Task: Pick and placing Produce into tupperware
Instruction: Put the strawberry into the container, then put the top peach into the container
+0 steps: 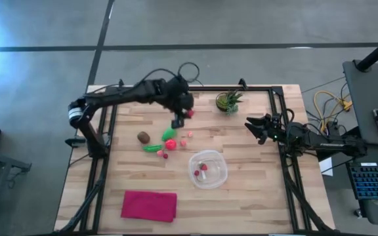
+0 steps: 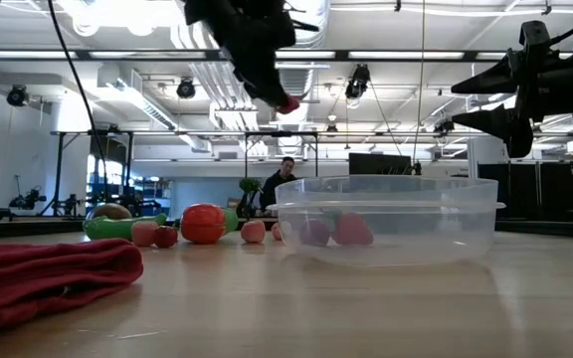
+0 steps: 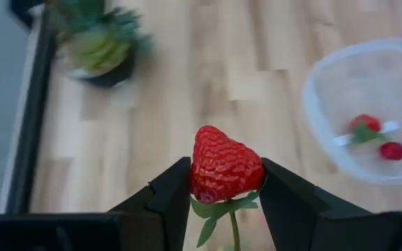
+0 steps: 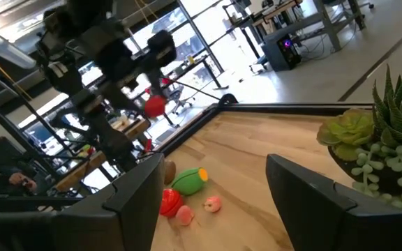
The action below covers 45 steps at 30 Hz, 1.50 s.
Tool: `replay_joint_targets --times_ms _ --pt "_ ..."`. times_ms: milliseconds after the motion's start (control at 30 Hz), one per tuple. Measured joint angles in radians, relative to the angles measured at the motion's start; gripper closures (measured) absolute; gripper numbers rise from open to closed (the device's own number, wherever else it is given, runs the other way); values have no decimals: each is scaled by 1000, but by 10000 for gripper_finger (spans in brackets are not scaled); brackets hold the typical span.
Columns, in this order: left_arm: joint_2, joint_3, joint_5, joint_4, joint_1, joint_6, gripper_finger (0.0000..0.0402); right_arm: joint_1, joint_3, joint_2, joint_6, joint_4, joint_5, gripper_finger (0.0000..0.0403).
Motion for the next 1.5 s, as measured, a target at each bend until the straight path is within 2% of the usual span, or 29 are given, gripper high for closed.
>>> replay_joint_targets --times_ms 267,433,633,967,1067,1367,1500 --pt "117 -46 2 60 -203 -96 265 0 0 0 26 0 -16 161" --pt "211 -38 2 84 -298 -149 265 0 0 0 26 0 -111 161" --pt "250 -31 3 94 -358 -277 265 0 0 0 26 -1 -222 161" --pt "255 -32 -10 100 -419 -347 264 0 0 0 68 -1 -236 161" --pt "255 -33 -38 108 -445 -352 247 0 0 0 127 -1 -236 161" --pt "254 -30 -101 149 -468 -351 158 0 0 0 263 -1 -240 161" --pt "226 -6 -133 24 -462 -341 146 0 0 0 303 -1 -240 161"
